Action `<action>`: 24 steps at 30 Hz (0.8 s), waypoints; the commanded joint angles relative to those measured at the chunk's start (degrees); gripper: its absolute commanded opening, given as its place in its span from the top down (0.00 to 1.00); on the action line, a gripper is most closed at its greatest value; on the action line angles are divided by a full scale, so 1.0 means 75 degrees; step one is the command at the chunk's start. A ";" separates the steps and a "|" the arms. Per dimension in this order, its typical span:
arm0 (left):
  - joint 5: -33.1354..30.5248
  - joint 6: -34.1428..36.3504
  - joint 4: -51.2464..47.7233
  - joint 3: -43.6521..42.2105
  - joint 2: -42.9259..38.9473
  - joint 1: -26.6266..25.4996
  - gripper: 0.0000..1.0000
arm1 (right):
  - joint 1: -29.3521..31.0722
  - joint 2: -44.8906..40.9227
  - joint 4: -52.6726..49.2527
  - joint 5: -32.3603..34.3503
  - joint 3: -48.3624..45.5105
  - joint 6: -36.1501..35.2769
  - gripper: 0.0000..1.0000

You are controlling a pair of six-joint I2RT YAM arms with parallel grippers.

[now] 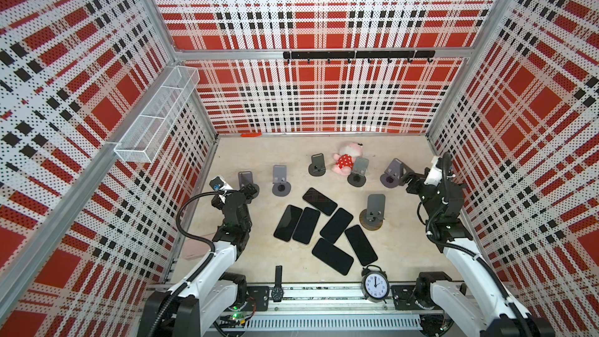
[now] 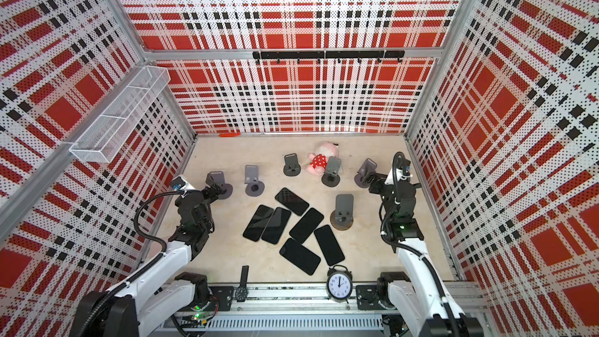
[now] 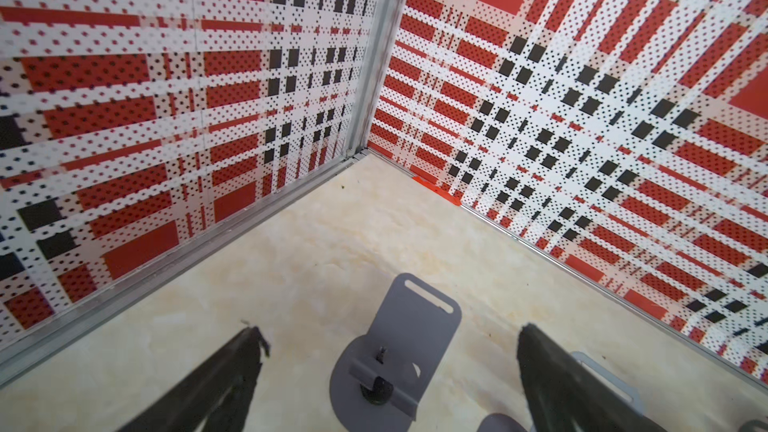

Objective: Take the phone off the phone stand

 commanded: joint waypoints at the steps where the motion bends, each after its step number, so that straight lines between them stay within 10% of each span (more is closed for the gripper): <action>1: -0.0134 0.0281 0.0334 -0.0117 0.0047 0.0090 0.02 | -0.0814 0.0510 0.0420 0.0189 -0.0494 0.1307 0.00; 15: 0.0271 0.1785 0.1570 -0.0055 0.1053 0.0242 0.02 | -0.0380 0.2239 0.3397 0.1870 -0.1362 -0.1394 0.00; 24: 0.1985 0.2988 0.3781 -0.0805 0.1884 0.0516 0.02 | 0.0133 0.4358 0.5844 0.0863 -0.1507 -0.2191 0.00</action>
